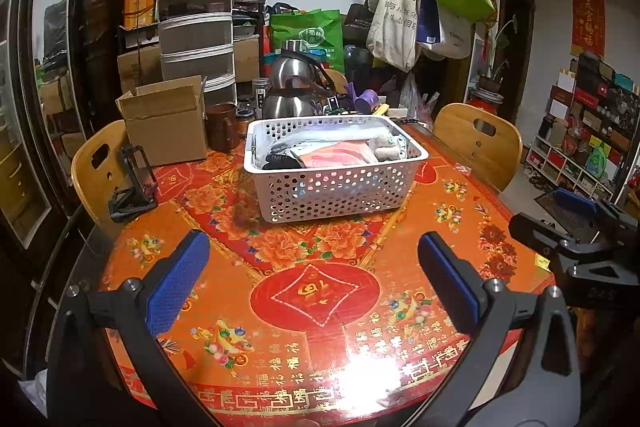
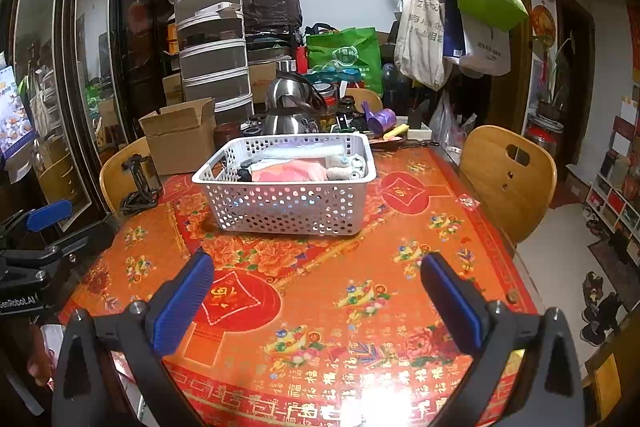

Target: Organize soft objects

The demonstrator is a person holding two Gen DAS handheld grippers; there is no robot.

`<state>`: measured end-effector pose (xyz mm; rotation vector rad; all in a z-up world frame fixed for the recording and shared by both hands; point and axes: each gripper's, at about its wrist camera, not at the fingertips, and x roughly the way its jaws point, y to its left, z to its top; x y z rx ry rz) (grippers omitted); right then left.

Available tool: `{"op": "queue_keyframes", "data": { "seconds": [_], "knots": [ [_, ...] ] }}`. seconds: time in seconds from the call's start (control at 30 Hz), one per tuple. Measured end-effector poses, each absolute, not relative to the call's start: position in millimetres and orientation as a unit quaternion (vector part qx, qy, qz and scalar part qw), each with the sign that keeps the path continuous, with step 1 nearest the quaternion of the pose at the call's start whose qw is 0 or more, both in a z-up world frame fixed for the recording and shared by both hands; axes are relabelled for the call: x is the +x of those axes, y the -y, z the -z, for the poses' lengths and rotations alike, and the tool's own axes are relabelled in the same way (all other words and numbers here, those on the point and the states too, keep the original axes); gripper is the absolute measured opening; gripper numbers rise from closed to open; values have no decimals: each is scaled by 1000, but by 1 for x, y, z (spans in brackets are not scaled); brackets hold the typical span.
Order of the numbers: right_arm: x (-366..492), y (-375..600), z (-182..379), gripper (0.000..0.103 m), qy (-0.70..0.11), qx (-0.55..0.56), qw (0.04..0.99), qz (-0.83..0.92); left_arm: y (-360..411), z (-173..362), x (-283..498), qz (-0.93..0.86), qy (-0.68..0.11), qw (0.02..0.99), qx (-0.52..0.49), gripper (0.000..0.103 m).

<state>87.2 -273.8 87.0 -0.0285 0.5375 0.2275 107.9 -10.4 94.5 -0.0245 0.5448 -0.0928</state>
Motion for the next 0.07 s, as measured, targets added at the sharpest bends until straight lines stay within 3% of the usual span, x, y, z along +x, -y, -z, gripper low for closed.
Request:
{"op": "queue_keyframes", "data": {
  "seconds": [0.07],
  "knots": [
    [87,273,-86,103,-265,-15,958,-111,10,-95,108,45,-268,962,-12,103]
  ]
}}
